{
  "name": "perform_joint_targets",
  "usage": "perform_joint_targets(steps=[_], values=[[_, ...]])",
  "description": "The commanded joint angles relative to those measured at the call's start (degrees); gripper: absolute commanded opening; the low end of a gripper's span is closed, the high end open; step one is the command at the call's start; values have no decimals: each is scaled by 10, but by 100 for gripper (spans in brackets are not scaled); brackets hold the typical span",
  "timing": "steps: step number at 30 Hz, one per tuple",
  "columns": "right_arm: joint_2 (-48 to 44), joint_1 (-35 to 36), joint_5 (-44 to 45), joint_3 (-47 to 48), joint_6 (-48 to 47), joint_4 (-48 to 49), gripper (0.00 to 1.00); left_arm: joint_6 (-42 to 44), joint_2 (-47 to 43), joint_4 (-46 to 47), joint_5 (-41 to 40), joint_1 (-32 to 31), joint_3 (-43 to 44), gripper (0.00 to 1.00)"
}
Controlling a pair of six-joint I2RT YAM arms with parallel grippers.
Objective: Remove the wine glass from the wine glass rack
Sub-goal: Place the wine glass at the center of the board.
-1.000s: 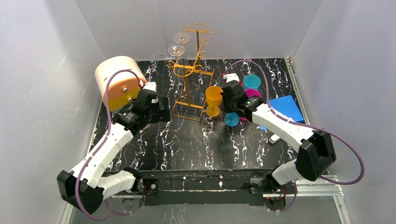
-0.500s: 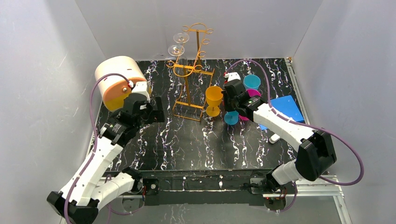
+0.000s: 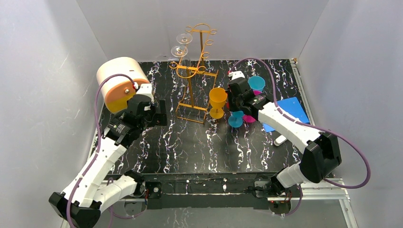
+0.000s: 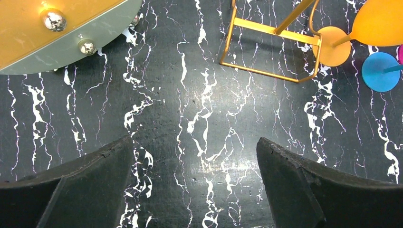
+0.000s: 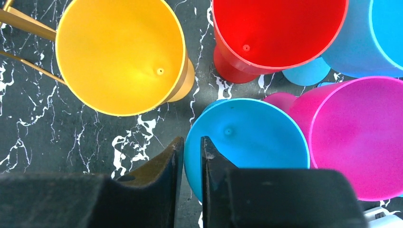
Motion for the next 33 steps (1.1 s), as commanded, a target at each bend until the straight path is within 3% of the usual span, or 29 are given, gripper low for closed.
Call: perform_joint_targets(steps=[1,13,18,23,33], values=[[0,-2,-11,36,-15,-10,28,8,-7,-12,-7,3,18,98],[-17,-2,-50,66,-21,-26,29,42,-12,-39,5,3,49,98],[-40,-2,-88,79,-20,-35,29,53,46,-80,55,3,99,98],[-76,-2,-133,76,-14,-41,45,58,66,-74,80,13,151,98],[-167,-2,-221,31,41,-28,55,38,110,-56,94,48,215,98]])
